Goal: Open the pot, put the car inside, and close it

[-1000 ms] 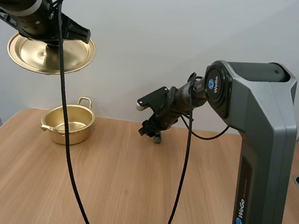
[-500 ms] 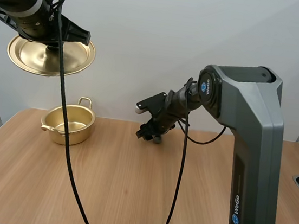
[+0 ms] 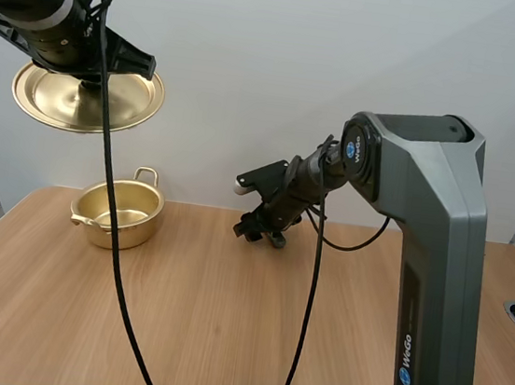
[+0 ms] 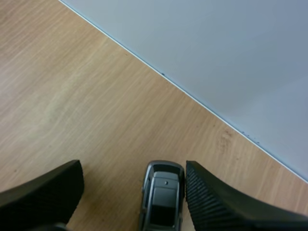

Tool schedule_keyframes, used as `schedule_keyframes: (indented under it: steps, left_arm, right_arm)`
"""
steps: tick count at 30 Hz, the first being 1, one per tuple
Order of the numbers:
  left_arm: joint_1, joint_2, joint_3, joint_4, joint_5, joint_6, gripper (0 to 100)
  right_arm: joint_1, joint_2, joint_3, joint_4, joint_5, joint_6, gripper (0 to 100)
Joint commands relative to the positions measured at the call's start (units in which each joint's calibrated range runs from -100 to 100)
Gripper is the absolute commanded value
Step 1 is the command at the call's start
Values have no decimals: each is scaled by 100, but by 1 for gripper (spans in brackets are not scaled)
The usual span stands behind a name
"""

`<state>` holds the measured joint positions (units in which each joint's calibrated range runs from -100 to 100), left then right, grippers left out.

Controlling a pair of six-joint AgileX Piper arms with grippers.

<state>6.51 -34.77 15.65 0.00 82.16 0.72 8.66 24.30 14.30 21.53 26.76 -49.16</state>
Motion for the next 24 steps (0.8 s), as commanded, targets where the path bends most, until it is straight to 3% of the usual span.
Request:
schedule_keyframes:
  steps: [1, 4, 7, 8, 9, 24]
  left_arm:
    - [1, -13, -7, 0, 7, 4, 0]
    - [1, -10, -7, -41, 65, 4, 0]
    - [1, -10, -7, -70, 123, 4, 0]
    - [1, -10, -7, -80, 121, 4, 0]
    - [1, -10, -7, -91, 121, 4, 0]
    - [1, -500, -7, 0, 161, 222, 0]
  right_arm:
    - [-25, 2, -6, 48, 3, -4, 100]
    - [-96, 2, -6, 73, 26, -4, 99]
    - [-165, 2, -6, 98, 44, -4, 34]
    - [-185, 2, -6, 131, 69, -4, 4]
    - [-204, 2, -6, 197, 104, 12, 0]
    - [-177, -266, -6, 396, 464, -59, 0]
